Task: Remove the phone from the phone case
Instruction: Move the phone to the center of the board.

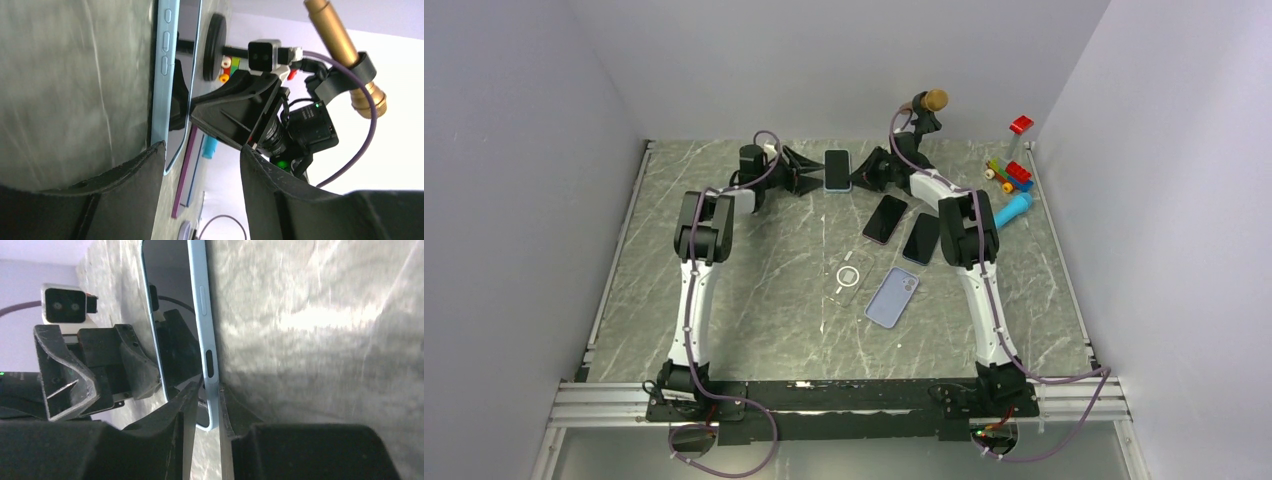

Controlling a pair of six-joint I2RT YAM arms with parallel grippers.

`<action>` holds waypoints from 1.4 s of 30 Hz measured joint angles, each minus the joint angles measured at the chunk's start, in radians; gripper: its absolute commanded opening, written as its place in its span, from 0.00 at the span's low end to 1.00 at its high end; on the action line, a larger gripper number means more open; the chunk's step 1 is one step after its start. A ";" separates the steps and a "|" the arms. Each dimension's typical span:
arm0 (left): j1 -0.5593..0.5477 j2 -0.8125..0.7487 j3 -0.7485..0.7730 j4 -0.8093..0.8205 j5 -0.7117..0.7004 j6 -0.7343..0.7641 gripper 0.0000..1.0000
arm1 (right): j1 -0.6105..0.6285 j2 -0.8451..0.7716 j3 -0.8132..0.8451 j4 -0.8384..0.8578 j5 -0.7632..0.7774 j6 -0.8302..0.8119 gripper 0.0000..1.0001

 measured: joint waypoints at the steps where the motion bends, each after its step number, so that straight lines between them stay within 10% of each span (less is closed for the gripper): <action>1: -0.003 -0.027 -0.048 0.005 0.003 0.000 0.62 | 0.001 -0.020 -0.031 -0.001 -0.008 -0.018 0.25; 10: -0.015 -0.324 -0.520 -0.003 0.012 0.051 0.64 | 0.052 -0.192 -0.285 -0.045 -0.085 -0.157 0.27; 17: 0.007 -0.602 -0.751 -0.409 -0.067 0.295 0.82 | 0.183 -0.343 -0.486 -0.088 -0.095 -0.241 0.39; 27: 0.043 -0.908 -0.754 -1.040 -0.304 0.737 0.99 | 0.321 -0.642 -0.613 -0.302 -0.077 -0.340 0.88; 42: -0.187 -0.787 -0.356 -1.298 -0.702 0.962 0.99 | 0.172 -1.253 -0.725 -0.587 0.240 -0.447 0.89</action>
